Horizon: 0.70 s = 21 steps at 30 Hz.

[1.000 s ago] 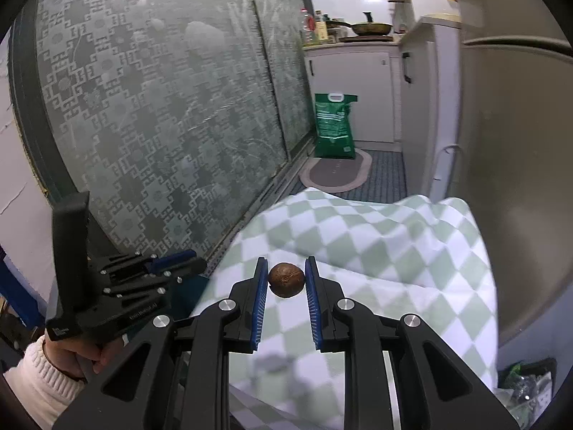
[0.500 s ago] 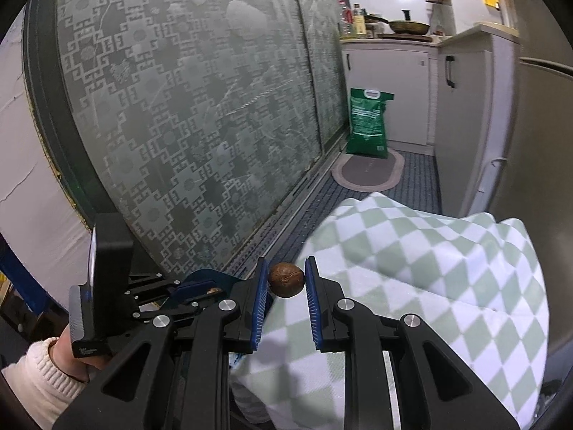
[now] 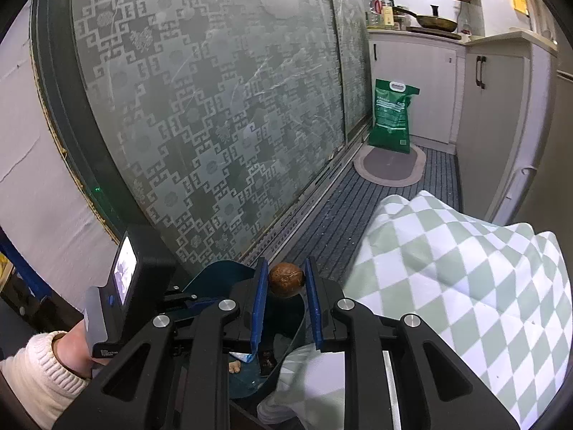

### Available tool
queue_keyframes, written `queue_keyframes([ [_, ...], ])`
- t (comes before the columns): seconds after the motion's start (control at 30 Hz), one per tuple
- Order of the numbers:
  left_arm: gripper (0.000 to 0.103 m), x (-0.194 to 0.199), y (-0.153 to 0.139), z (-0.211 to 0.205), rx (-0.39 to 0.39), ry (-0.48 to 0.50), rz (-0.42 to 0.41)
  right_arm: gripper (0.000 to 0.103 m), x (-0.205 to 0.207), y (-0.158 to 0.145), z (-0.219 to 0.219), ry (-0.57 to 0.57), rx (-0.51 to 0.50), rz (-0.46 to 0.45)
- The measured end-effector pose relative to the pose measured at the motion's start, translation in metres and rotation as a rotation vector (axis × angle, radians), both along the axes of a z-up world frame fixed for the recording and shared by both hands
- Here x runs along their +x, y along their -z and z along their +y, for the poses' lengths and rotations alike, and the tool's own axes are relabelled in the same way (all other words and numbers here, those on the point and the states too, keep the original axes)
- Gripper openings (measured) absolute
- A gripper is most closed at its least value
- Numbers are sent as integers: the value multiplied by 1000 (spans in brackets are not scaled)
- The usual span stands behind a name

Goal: Collect trash
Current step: 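Carry the nut over the bin and drop it with the left tool while the right tool carries its nut, then lower the right tool into the teal bin and open it to drop the nut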

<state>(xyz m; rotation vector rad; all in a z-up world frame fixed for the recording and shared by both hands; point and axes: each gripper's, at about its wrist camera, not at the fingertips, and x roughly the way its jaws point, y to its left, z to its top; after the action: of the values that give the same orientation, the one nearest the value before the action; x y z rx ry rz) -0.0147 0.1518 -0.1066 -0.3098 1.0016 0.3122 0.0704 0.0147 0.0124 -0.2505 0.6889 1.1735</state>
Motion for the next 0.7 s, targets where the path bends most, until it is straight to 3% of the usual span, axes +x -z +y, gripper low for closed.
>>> queue_keyframes([
  [0.17,26,0,6,-3,-17,34,29,21,-4,2,10,-10,-15,0],
  [0.37,25,-10,1,1,-4,21,14,21,-12,8,22,-30,-46,-5],
  [0.7,17,-39,-40,22,74,-75,-183,21,-35,32,54,-94,-156,-15],
])
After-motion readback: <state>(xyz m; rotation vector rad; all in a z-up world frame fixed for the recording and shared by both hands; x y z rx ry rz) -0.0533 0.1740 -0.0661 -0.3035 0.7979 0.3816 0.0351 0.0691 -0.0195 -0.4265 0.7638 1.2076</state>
